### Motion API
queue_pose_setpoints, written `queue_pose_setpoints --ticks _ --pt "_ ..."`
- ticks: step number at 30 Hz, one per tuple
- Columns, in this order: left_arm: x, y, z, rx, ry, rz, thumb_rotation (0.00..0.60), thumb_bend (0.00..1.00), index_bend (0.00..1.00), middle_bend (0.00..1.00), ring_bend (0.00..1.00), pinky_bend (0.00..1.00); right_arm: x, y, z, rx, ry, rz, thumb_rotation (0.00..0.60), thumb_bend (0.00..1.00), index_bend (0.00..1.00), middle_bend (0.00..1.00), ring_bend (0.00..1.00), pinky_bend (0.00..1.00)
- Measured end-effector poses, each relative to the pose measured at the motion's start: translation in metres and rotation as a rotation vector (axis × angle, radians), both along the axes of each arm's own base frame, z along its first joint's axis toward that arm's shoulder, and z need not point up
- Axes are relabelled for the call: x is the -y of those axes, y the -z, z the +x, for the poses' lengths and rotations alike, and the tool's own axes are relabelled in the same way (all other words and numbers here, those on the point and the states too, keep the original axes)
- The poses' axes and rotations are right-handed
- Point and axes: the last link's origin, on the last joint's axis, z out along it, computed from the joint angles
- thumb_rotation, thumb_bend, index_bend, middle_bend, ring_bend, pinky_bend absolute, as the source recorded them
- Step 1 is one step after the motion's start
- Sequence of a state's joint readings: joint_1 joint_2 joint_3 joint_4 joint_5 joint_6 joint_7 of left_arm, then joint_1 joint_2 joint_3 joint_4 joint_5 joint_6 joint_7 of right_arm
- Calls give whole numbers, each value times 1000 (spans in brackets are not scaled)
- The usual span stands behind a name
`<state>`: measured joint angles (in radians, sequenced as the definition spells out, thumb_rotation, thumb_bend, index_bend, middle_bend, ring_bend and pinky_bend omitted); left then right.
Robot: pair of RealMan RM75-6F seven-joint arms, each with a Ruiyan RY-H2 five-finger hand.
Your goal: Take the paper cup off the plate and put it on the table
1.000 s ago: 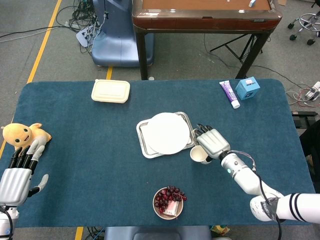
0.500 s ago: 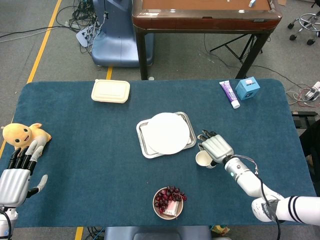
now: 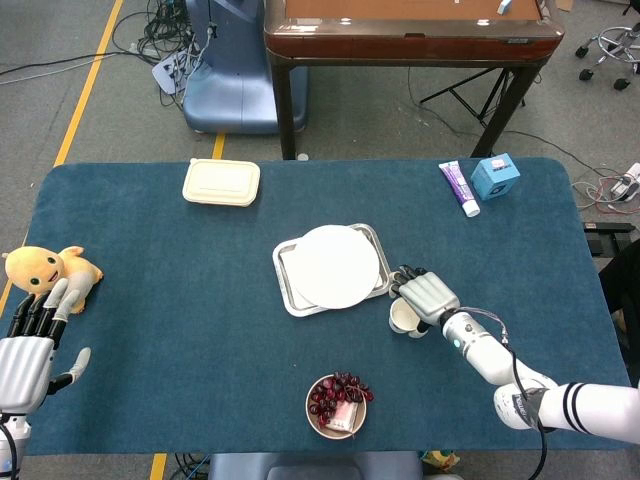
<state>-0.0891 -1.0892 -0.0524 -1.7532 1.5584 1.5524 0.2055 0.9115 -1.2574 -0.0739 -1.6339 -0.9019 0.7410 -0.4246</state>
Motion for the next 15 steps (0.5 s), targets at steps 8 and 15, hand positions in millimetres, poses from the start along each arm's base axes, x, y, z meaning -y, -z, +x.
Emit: queue_pose_setpoints --ticks 8,15 --pt "-2 2 -1 -8 -9 -4 600 324 0 0 0 0 -10 -35 12 14 -5 -24 600 112 0 35 0 147" --pt "-2 3 0 -13 -8 -5 600 324 0 0 0 0 -29 -79 25 42 -44 -131 600 117 0 35 0 147"
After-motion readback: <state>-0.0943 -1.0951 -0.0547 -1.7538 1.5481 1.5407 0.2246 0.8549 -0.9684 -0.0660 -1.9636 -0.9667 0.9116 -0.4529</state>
